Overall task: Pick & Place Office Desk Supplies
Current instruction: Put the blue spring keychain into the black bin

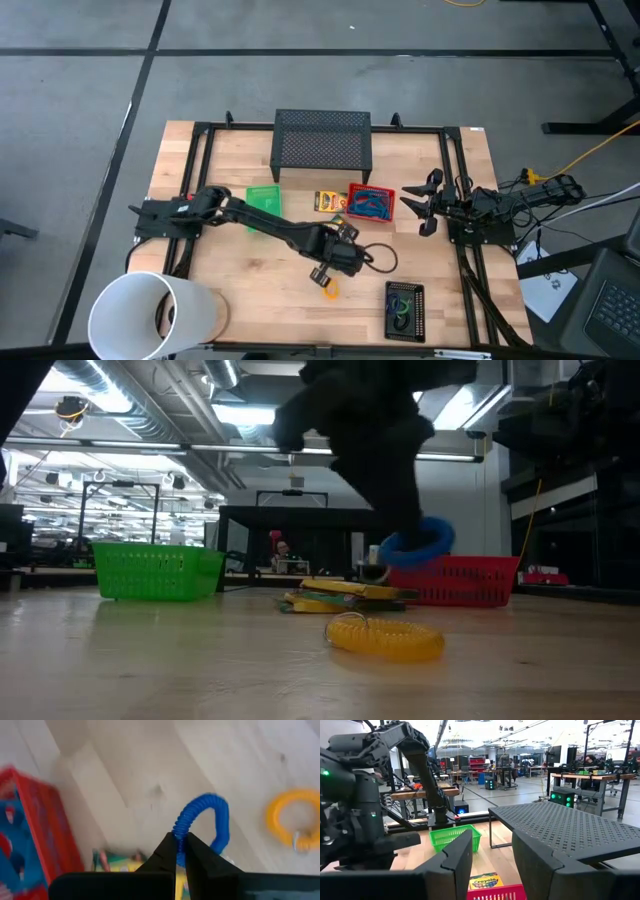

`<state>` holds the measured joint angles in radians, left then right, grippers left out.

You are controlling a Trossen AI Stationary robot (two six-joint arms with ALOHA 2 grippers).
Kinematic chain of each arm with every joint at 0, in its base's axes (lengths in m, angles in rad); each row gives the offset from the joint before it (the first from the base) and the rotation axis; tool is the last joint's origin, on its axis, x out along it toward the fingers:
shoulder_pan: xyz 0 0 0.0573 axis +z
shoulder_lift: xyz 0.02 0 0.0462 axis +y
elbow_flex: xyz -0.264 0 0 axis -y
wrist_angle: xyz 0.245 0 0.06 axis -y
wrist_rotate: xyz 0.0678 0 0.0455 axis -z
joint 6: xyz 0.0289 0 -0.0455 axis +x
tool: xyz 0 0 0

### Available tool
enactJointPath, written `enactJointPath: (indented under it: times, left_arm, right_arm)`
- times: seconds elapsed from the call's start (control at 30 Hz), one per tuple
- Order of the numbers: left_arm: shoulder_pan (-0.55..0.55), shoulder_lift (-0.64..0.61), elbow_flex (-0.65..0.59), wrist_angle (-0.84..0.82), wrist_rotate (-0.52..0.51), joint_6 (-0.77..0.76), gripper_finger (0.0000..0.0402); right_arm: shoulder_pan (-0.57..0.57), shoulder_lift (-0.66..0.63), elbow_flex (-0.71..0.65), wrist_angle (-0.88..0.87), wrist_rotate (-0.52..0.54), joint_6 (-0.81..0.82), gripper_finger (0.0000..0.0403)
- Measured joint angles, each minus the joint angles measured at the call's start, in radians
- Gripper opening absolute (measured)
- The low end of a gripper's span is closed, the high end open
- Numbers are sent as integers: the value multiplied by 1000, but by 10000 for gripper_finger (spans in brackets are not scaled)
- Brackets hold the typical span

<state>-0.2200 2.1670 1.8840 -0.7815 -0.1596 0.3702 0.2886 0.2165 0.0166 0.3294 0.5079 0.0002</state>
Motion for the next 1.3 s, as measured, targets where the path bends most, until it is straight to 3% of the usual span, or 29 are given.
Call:
enactJointPath:
  times: [0.2, 0.63, 0.97, 1.3]
  left_arm:
    - [-3, -12, 1, 205, 147, 76, 7]
    - [-61, 1, 1, 500, 176, 264, 6]
    - [-57, 113, 1, 821, 266, 265, 5]
    - [-27, 141, 1, 981, 304, 242, 4]
  right_arm:
    - [0, 0, 0, 0, 0, -4, 140]
    - [0, 0, 0, 0, 0, -8, 139]
    - [0, 0, 0, 0, 0, -8, 139]
    - [0, 0, 0, 0, 5, -8, 139]
